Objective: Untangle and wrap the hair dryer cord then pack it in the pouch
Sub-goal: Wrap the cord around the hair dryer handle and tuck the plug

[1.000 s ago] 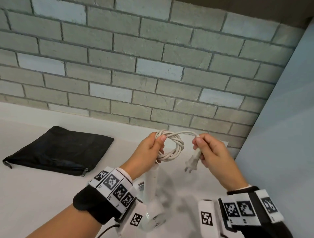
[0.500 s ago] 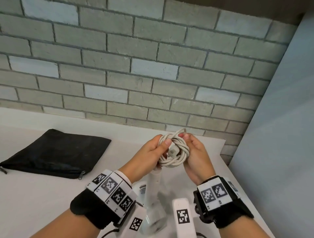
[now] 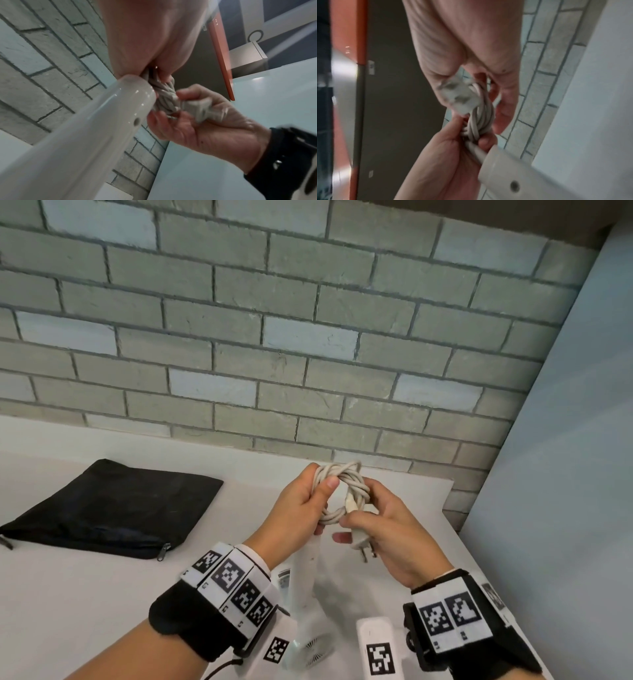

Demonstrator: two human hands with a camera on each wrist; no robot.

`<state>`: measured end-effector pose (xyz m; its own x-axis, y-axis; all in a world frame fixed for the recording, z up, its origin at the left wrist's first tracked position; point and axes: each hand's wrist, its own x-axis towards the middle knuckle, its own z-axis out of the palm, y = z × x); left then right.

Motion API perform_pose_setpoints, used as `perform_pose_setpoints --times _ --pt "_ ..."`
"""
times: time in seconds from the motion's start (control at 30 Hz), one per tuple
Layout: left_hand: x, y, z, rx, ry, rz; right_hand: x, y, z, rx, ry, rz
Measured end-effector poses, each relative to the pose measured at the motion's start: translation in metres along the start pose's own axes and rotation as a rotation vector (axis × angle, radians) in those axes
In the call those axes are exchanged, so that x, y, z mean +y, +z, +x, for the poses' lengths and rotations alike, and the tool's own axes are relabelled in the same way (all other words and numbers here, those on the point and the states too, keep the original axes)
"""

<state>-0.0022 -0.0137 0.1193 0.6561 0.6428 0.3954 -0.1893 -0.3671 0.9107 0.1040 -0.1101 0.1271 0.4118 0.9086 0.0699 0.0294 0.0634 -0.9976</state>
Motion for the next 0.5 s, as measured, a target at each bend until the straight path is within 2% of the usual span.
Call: perform_pose_setpoints --times 0.1,0.33,0.5 --pt "-0.002 -0.005 0.002 0.029 -0.022 0.005 -0.005 -0.005 -0.008 0.057 0.001 -0.100" --pt "-0.003 -0.017 0.005 0.106 -0.120 -0.040 -0.003 -0.014 -0.020 0.167 -0.289 -0.467" --pt "-0.002 -0.022 0.004 0.115 -0.137 -0.093 0.006 -0.016 -0.026 0.315 -0.506 -0.684"
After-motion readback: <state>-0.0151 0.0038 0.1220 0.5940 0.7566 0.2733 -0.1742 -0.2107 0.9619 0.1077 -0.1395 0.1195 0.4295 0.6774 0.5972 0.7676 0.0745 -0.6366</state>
